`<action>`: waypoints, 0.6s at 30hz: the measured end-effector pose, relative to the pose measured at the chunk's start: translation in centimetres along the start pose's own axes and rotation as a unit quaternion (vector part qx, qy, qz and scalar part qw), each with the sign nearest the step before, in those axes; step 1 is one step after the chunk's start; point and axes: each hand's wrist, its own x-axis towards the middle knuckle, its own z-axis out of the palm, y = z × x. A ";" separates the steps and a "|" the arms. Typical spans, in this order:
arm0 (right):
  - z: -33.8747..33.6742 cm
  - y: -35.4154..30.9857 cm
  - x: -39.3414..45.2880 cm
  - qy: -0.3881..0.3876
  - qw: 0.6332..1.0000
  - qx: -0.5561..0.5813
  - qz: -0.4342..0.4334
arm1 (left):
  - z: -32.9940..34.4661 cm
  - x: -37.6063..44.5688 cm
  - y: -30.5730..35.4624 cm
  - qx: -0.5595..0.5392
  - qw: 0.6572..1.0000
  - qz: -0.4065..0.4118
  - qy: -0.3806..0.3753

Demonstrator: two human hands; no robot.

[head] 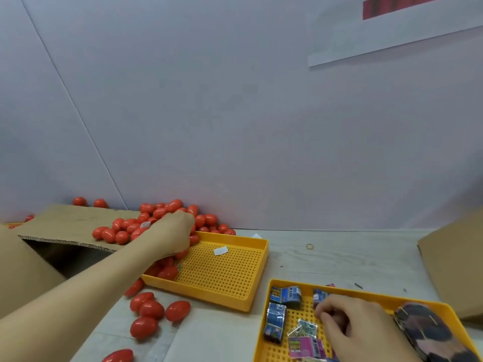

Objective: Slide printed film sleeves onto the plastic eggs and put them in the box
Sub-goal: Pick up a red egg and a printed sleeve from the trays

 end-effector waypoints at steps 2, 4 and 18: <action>0.0 0.3 0.0 0.011 1.000 0.012 0.002 | -0.5 0.1 1.6 0.010 0.999 0.028 0.044; 0.1 0.5 0.0 0.025 0.999 0.025 -0.003 | -1.0 -0.4 3.6 -0.051 0.995 0.058 0.070; -0.5 0.8 -0.7 0.158 0.981 0.102 -0.054 | 2.3 -9.5 19.8 -0.828 0.559 0.037 0.010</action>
